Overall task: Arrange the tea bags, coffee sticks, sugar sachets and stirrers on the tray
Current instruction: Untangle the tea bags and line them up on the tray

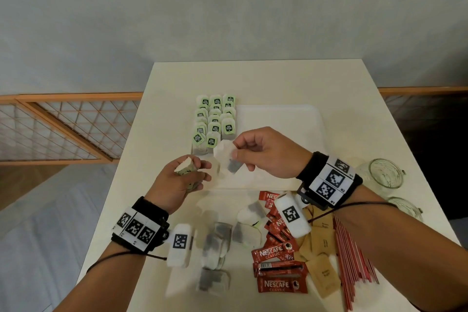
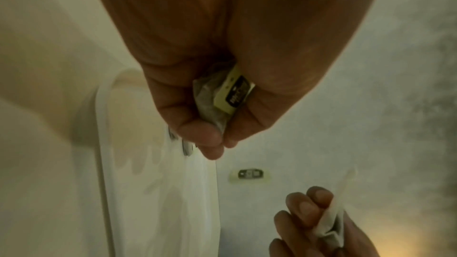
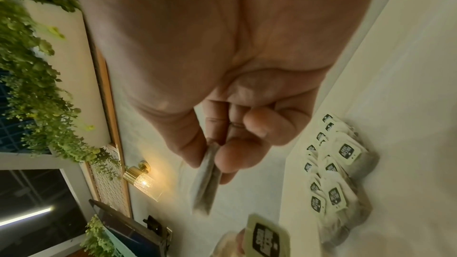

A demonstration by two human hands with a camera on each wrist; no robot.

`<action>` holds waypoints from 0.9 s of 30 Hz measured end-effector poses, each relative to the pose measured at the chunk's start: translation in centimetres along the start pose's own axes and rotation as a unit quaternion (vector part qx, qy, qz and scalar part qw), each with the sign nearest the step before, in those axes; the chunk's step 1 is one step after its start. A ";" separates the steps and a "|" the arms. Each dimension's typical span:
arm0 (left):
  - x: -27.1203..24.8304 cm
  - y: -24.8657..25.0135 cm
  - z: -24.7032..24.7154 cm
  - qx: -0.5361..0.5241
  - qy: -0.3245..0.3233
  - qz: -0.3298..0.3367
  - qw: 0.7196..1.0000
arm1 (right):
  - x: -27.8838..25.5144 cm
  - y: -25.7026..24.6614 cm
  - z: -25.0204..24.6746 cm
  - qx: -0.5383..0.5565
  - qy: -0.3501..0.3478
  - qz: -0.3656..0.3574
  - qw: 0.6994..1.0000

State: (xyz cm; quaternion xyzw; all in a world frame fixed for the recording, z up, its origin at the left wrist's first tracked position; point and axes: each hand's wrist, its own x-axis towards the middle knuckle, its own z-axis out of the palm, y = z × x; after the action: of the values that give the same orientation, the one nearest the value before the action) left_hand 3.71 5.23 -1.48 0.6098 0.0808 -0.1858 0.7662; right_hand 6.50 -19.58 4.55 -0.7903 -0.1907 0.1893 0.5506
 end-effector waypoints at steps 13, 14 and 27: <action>-0.2 1.1 3.0 0.143 -0.071 0.048 0.986 | -0.3 -0.5 -1.1 0.008 0.032 0.010 0.999; -0.2 1.1 3.1 0.139 -0.069 0.049 0.987 | -0.3 -0.3 -1.1 0.004 0.041 0.014 0.999; 0.7 2.1 4.2 0.142 0.013 0.054 0.988 | -0.8 3.6 1.8 0.044 0.074 0.092 0.992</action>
State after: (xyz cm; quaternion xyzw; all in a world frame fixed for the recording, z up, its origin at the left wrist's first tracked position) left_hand 4.76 1.46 1.14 0.7179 0.0305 -0.1461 0.6800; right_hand 5.22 -19.73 0.69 -0.7911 -0.0671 0.1889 0.5779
